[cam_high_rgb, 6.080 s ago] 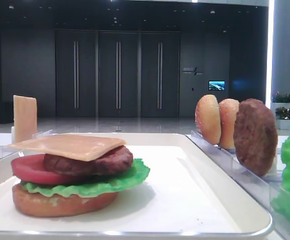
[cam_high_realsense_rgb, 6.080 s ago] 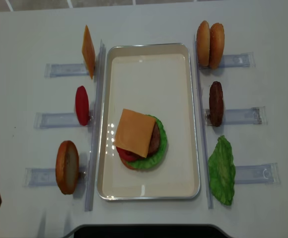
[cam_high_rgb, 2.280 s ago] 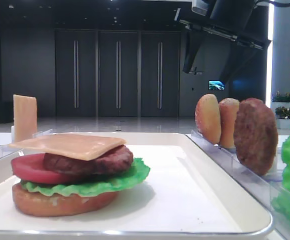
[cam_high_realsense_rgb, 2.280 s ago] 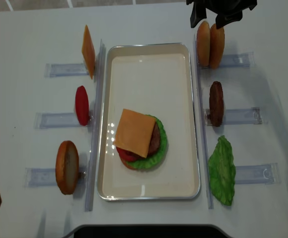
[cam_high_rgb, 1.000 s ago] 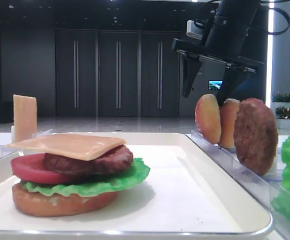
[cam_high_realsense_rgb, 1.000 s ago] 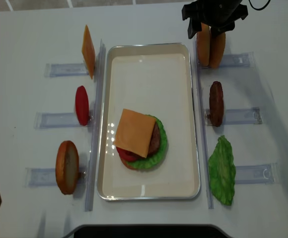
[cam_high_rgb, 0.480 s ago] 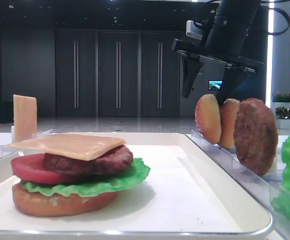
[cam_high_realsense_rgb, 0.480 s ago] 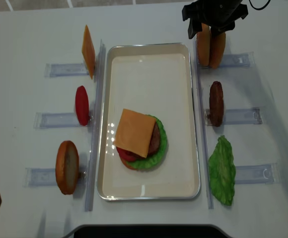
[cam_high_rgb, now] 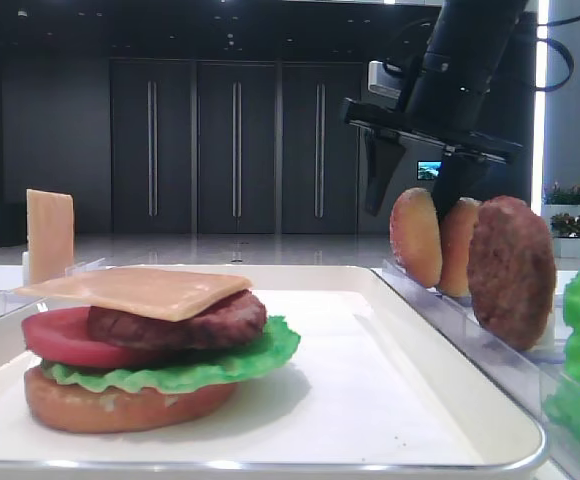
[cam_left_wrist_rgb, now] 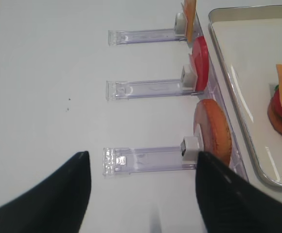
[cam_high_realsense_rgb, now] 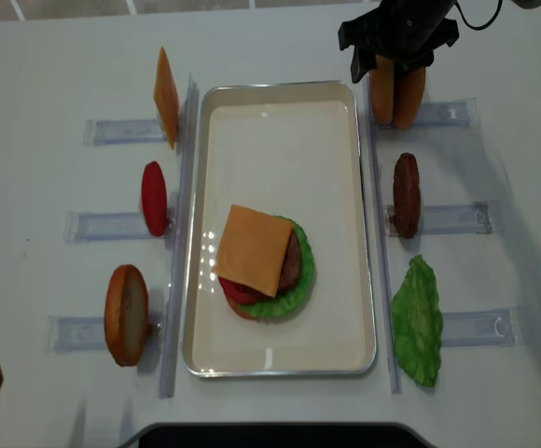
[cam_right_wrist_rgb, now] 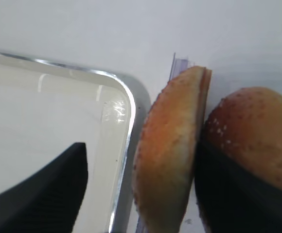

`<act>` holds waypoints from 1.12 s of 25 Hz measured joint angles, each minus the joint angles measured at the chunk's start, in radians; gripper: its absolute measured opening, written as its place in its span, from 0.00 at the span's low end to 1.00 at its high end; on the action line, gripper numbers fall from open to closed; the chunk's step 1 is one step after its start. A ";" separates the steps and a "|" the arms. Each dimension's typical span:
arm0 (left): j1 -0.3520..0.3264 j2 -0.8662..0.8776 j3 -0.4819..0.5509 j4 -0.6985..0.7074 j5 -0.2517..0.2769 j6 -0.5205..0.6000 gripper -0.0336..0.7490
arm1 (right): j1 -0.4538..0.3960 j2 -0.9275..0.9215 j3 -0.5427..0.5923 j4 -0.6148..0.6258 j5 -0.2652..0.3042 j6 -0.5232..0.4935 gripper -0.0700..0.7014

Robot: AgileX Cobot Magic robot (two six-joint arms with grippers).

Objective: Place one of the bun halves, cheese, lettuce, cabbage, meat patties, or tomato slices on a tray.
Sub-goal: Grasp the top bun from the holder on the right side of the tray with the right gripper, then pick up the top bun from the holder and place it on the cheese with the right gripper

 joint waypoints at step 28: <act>0.000 0.000 0.000 0.000 0.000 0.000 0.70 | 0.026 -0.171 -0.012 -0.032 0.083 0.000 0.38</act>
